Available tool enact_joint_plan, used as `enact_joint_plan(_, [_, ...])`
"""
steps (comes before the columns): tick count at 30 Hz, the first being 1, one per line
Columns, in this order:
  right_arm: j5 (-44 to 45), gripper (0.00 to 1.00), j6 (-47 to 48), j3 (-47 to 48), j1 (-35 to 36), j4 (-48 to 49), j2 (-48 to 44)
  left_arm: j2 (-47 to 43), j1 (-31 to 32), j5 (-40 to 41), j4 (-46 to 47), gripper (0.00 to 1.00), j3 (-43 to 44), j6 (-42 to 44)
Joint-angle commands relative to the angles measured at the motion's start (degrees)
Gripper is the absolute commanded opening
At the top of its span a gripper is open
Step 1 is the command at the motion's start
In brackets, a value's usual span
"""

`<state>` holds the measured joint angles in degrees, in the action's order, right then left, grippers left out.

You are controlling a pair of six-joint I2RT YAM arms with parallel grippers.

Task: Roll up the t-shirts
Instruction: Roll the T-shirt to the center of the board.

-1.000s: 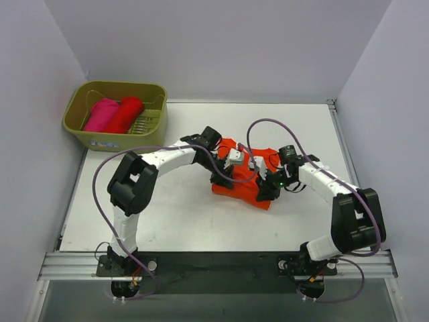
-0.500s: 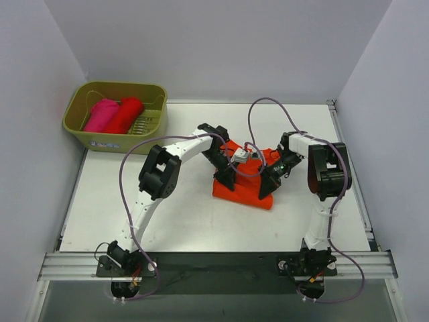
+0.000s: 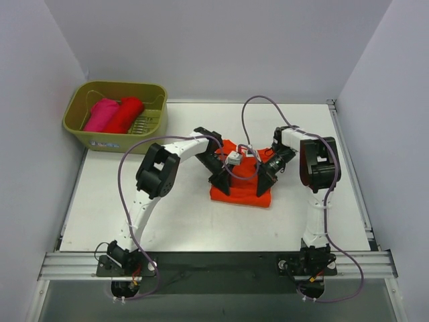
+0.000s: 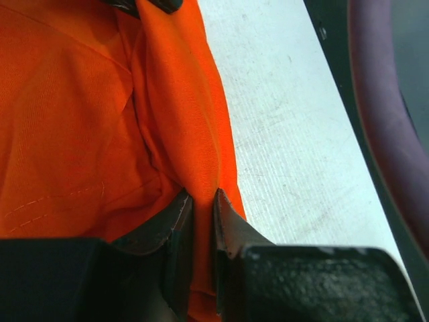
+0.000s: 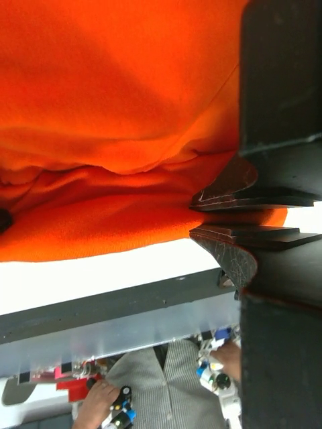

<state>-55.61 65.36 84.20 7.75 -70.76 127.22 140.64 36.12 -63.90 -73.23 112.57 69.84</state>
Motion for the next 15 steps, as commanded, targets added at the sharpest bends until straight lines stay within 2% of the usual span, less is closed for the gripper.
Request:
enact_joint_plan(1, [7.8, 0.03, 1.6, 4.0, -0.2, -11.4, 1.5, -5.3, -2.9, 0.3, -16.9, 0.00, -2.5, 0.6])
enact_joint_plan(8, [10.8, 0.04, -1.9, 7.7, 1.3, -12.1, 5.1, -1.0, -2.8, 4.0, -17.3, 0.00, -0.4, -1.5])
enact_joint_plan(12, [13.1, 0.03, -12.2, 11.9, 2.7, -11.8, 7.9, 1.0, -3.2, 6.1, -16.3, 0.00, 1.4, -5.0])
enact_joint_plan(15, [14.5, 0.02, -16.3, 14.1, 3.8, -10.5, 9.0, 0.1, -3.8, 6.6, -11.9, 0.02, -0.1, -9.6])
